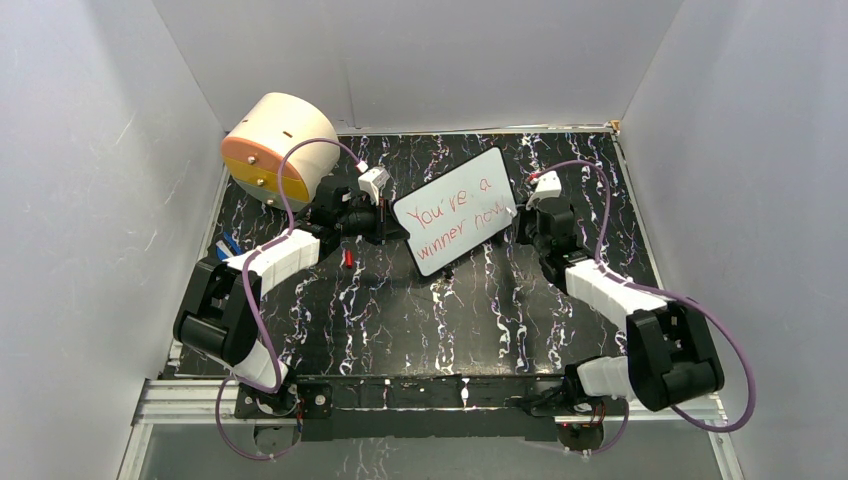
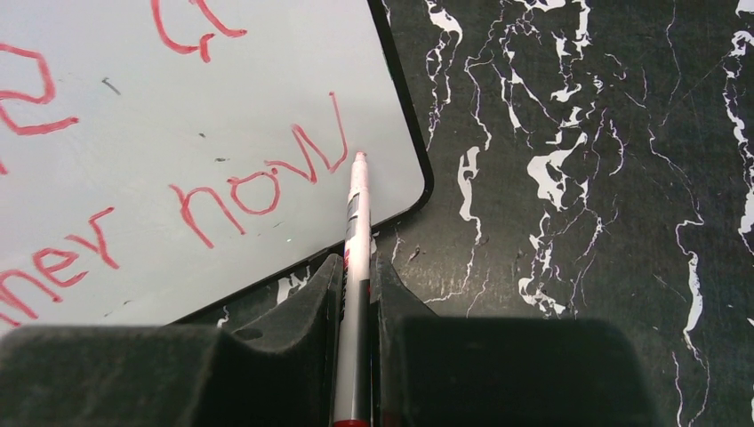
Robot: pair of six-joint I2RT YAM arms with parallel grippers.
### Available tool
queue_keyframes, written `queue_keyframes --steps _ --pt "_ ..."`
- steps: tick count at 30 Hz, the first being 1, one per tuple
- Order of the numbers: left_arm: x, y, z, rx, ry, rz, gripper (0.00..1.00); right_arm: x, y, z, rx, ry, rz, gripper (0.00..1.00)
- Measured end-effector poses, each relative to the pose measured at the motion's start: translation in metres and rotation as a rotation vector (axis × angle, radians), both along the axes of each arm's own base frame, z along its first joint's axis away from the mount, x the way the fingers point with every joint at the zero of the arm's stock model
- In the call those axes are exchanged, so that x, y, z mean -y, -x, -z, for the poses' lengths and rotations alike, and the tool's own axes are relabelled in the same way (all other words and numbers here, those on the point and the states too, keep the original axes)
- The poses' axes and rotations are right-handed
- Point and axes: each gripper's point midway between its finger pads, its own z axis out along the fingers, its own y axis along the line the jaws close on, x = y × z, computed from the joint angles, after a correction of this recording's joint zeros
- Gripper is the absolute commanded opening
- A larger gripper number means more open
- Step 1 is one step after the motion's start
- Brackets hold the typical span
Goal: Write a sentence on the whiteboard
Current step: Close the whiteboard marker at the center of the board.
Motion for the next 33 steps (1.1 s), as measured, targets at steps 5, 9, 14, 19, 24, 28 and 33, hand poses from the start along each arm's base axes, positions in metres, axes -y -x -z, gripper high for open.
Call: queue_keyframes --steps 5,9,14,19,24,28,33 --pt "-0.001 -0.002 0.000 0.004 -0.008 -0.014 0.27 0.002 0.010 -0.023 0.031 -0.024 -0.002 0.00" --pt "-0.006 -0.006 -0.002 0.011 -0.026 -0.056 0.43 0.005 0.020 -0.049 0.083 -0.049 -0.001 0.00" --pt "-0.014 -0.011 -0.025 0.058 -0.021 -0.125 0.56 0.005 0.034 -0.062 0.093 -0.062 -0.019 0.00" --pt "-0.030 -0.015 -0.063 0.124 -0.004 -0.256 0.64 0.005 0.049 -0.071 0.092 -0.075 -0.045 0.00" --pt "-0.060 -0.010 -0.087 0.137 -0.034 -0.437 0.68 0.007 0.062 -0.076 0.093 -0.082 -0.061 0.00" --pt "-0.092 0.001 -0.089 0.106 -0.097 -0.590 0.68 0.007 0.071 -0.076 0.085 -0.084 -0.072 0.00" --pt "-0.127 0.018 -0.067 0.036 -0.222 -0.722 0.64 0.008 0.077 -0.077 0.096 -0.091 -0.080 0.00"
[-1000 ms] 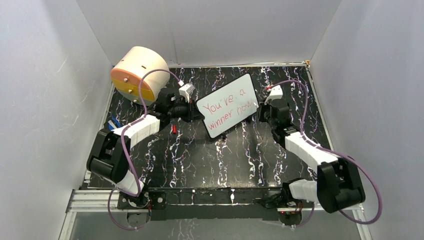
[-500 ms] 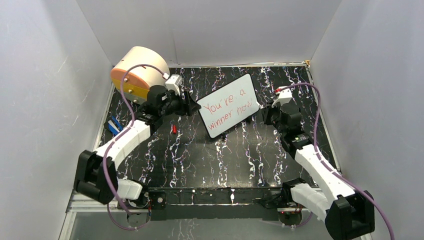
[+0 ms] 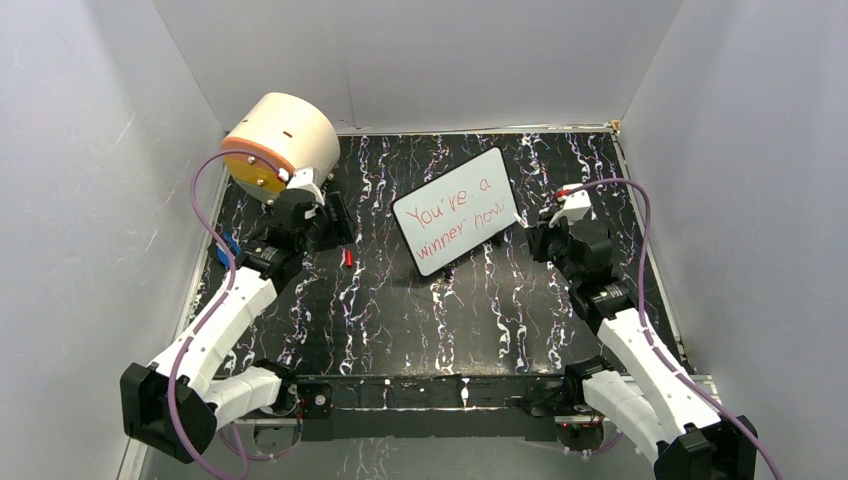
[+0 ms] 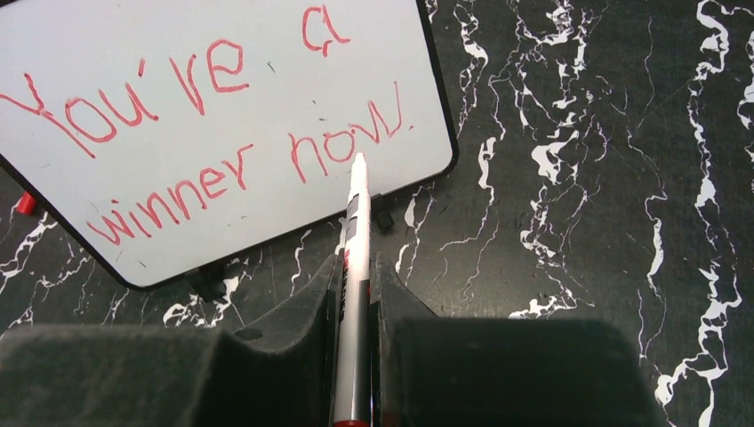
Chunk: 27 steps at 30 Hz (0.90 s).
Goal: Write a sentence on the whiteboard
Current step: Close the whiteboard marker at the center of the board.
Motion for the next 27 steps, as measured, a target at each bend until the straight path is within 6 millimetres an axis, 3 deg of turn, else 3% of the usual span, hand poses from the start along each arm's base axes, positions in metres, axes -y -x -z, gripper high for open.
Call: queue_keyframes --steps 4,14,20,27 --pt "-0.015 0.008 0.028 -0.104 -0.075 -0.054 0.58 0.001 0.005 0.004 -0.008 -0.001 -0.002 0.00" --pt "-0.028 0.014 0.117 -0.396 -0.246 -0.081 0.36 0.003 0.011 -0.006 0.032 -0.022 0.000 0.00" --pt "-0.026 0.010 0.139 -0.463 -0.285 -0.076 0.33 0.003 0.013 -0.002 0.025 -0.029 0.002 0.00" --pt "-0.019 0.000 0.145 -0.471 -0.294 -0.064 0.30 0.002 0.014 -0.003 0.028 -0.034 -0.001 0.00"
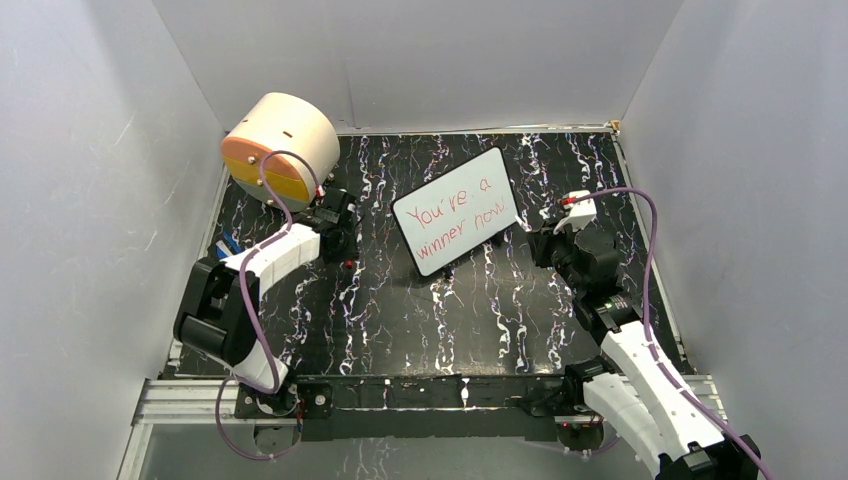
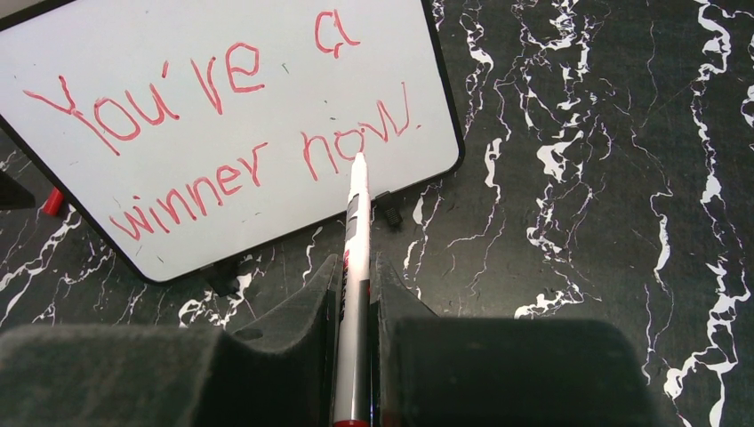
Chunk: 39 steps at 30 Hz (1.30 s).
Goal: Write a sentence on the whiteboard
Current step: Close the whiteboard marker at the center of the board.
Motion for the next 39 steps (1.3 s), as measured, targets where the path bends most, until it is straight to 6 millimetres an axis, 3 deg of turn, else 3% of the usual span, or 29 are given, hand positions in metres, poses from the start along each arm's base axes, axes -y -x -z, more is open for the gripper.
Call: queue_keyframes --steps 20,34,39 --pt "0.003 -0.005 0.033 -0.076 -0.047 0.025 0.23 -0.001 0.000 0.001 -0.003 -0.001 -0.006 0.00" --pt "0.000 -0.015 0.033 -0.057 -0.085 0.018 0.24 -0.002 0.001 0.009 -0.021 0.004 -0.011 0.00" --pt "0.000 -0.020 0.034 -0.051 -0.094 0.014 0.13 -0.002 0.001 0.009 -0.021 0.004 -0.011 0.00"
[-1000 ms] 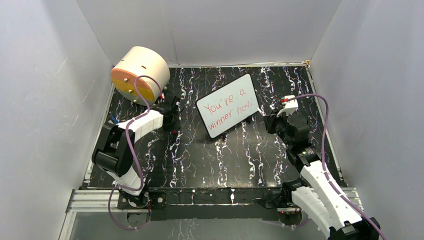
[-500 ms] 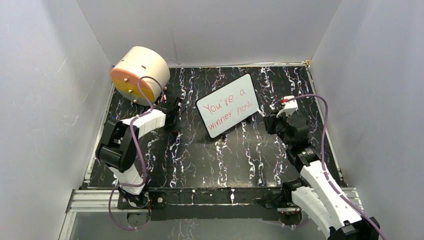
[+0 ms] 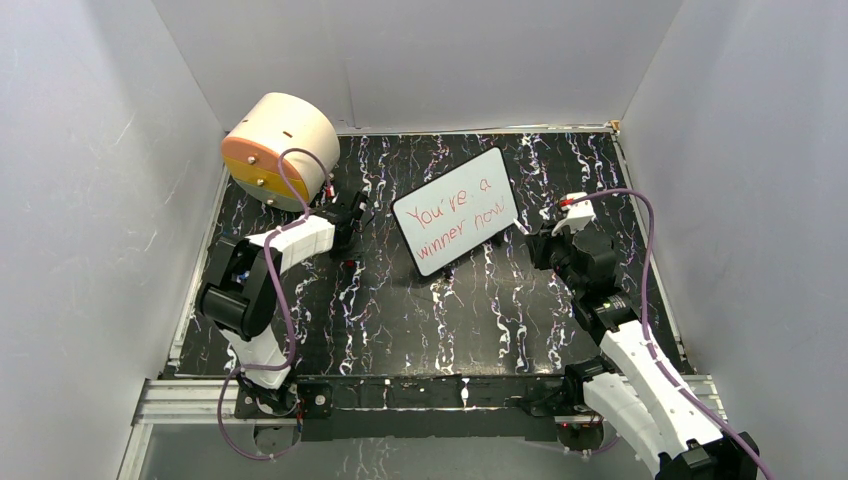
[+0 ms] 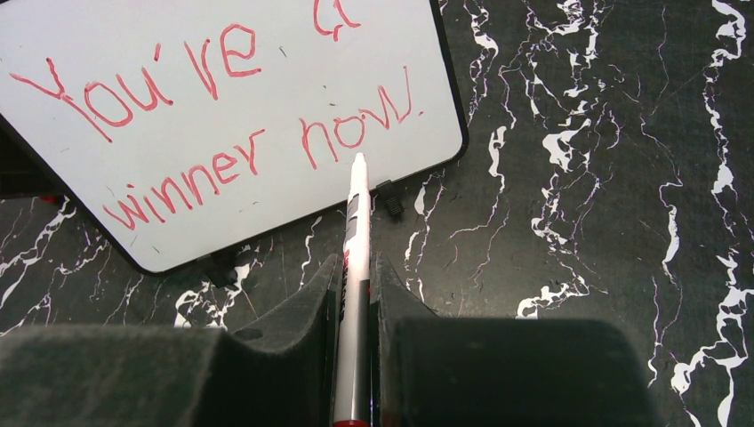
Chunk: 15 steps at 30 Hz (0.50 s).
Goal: Write a sentence on the whiteboard
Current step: Close the whiteboard marker at the center of the board.
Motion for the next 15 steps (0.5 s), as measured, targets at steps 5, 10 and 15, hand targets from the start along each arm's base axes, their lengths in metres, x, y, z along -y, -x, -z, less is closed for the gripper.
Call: queue_keyframes --steps 5,10,15 --pt "0.001 0.000 -0.001 0.000 0.002 0.008 0.01 0.000 0.000 0.000 0.000 -0.001 -0.003 0.00" --pt "0.001 0.005 -0.003 -0.011 0.008 0.020 0.00 -0.002 0.001 0.000 -0.001 -0.003 -0.014 0.00" --pt "0.002 0.021 -0.018 -0.036 0.033 0.062 0.00 -0.009 0.004 0.000 -0.004 -0.012 -0.052 0.00"
